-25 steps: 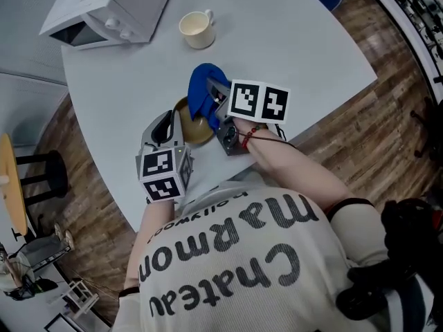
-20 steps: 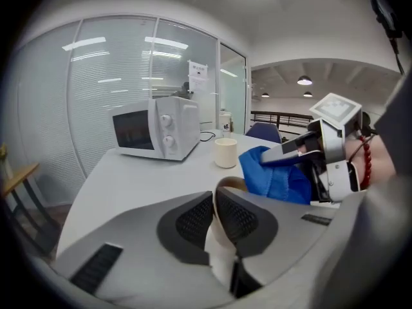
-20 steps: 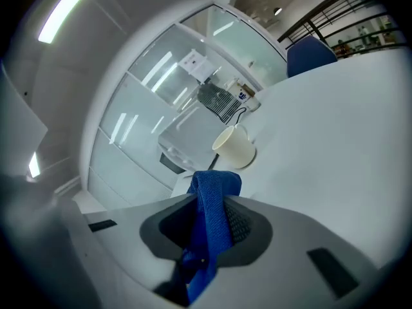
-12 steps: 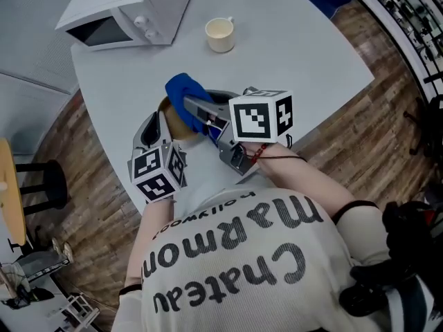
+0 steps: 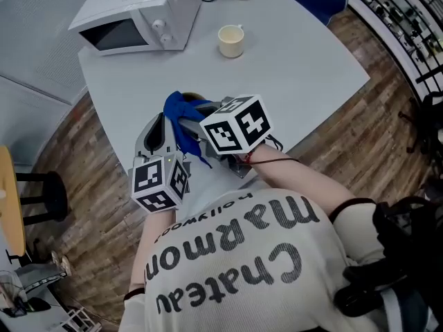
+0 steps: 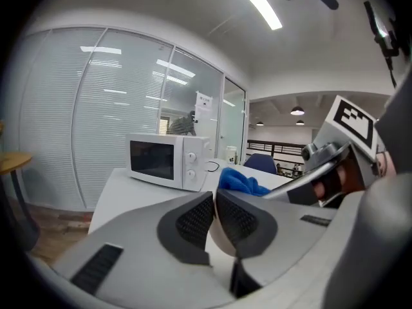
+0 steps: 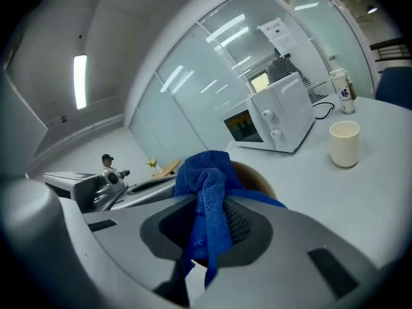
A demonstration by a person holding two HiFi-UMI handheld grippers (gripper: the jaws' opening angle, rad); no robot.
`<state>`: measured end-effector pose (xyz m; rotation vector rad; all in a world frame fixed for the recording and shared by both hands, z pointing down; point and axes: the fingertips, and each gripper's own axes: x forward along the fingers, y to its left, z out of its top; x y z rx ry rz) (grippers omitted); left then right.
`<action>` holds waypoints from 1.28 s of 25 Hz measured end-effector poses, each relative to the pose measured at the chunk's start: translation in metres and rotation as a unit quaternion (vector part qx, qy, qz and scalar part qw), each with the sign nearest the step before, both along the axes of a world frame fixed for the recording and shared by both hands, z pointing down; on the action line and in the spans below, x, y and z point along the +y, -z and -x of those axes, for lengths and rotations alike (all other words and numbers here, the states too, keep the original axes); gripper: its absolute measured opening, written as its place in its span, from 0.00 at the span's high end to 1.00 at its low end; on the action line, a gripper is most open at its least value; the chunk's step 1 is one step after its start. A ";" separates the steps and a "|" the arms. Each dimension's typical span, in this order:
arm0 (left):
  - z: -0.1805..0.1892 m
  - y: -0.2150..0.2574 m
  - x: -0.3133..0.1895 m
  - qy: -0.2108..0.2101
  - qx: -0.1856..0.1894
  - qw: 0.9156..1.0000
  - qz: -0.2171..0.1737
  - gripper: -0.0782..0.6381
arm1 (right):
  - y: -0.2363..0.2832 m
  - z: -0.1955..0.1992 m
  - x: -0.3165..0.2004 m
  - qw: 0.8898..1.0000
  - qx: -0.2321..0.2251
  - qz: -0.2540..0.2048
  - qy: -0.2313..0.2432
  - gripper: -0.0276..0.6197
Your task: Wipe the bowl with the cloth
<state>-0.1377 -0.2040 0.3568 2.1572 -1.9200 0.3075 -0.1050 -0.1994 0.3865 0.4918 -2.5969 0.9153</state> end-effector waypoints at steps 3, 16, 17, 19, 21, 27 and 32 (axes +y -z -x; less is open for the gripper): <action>-0.001 0.006 0.005 -0.017 0.003 1.000 -0.011 0.86 | -0.007 0.005 0.000 1.000 0.023 0.003 -0.002 0.84; -0.005 0.000 0.014 -0.017 -0.012 1.000 -0.015 0.84 | -0.032 0.009 -0.017 0.991 0.055 -0.010 -0.121 0.84; -0.005 0.000 0.014 -0.016 -0.013 1.000 -0.017 0.84 | -0.034 0.007 -0.020 0.990 0.052 -0.005 -0.133 0.84; -0.006 0.000 0.014 -0.016 -0.016 1.000 -0.021 0.84 | -0.035 0.003 -0.026 0.986 0.050 0.000 -0.157 0.84; -0.006 0.000 0.013 -0.012 -0.020 0.999 -0.025 0.84 | -0.036 0.001 -0.029 0.983 0.048 0.003 -0.177 0.84; -0.003 -0.009 0.008 0.008 0.002 1.000 -0.013 0.84 | -0.038 -0.011 -0.036 0.975 0.045 0.008 -0.218 0.85; -0.005 -0.016 0.009 0.012 0.018 1.000 -0.001 0.84 | -0.043 -0.020 -0.037 0.970 0.052 0.006 -0.236 0.85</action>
